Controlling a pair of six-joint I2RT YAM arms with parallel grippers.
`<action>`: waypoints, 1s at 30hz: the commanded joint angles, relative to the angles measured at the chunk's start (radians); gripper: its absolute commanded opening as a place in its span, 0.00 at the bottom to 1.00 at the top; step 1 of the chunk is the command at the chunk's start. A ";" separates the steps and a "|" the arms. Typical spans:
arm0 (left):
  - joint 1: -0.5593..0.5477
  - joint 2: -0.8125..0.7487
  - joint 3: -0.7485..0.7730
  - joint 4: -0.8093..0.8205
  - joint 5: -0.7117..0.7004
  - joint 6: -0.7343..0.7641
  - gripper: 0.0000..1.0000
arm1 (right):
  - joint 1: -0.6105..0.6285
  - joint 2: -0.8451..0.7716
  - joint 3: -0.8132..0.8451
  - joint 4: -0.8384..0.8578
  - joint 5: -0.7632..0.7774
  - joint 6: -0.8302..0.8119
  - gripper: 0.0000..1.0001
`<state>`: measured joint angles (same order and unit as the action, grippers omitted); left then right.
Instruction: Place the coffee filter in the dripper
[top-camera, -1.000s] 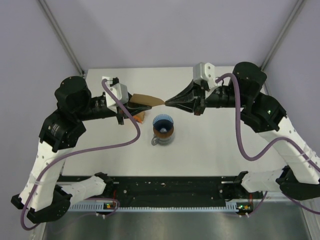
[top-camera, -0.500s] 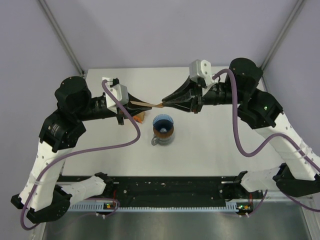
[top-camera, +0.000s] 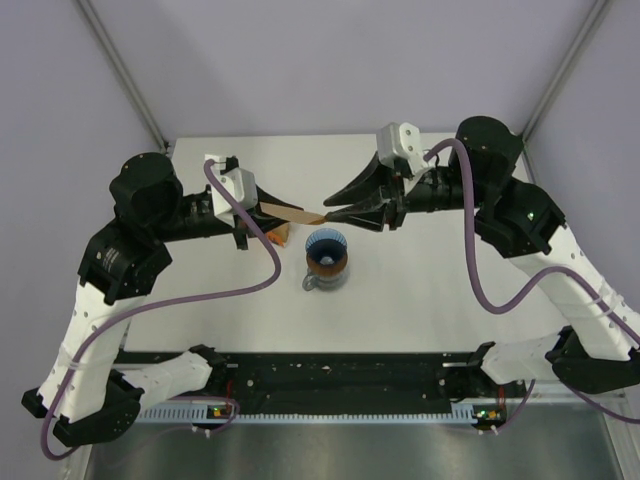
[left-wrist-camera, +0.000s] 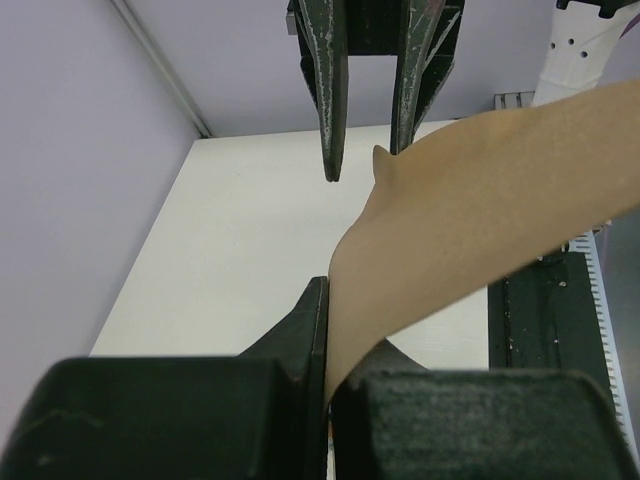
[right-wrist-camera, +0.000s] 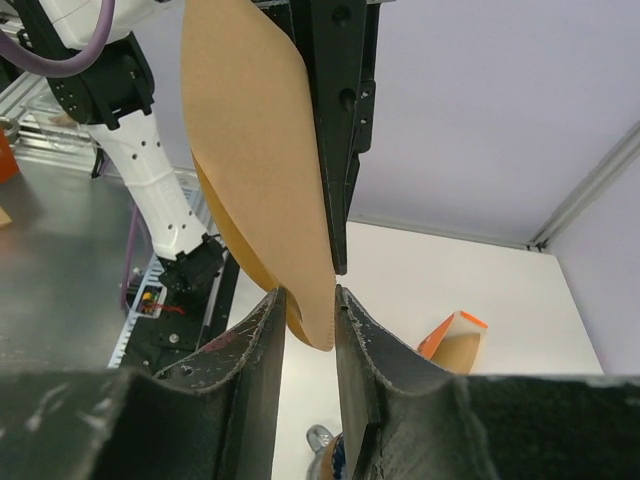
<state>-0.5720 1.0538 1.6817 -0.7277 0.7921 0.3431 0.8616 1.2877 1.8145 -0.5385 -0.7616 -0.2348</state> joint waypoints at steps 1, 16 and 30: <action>-0.005 -0.008 0.024 0.001 0.002 0.014 0.00 | 0.013 -0.013 0.012 -0.003 -0.025 0.003 0.27; -0.005 -0.008 0.024 -0.006 0.004 0.017 0.00 | 0.014 0.002 0.040 -0.031 0.022 -0.003 0.30; -0.006 -0.009 0.027 -0.010 0.013 0.017 0.00 | 0.014 0.007 0.108 -0.106 0.065 -0.054 0.29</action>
<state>-0.5720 1.0538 1.6817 -0.7570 0.7929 0.3447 0.8619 1.2892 1.8740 -0.6426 -0.7010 -0.2733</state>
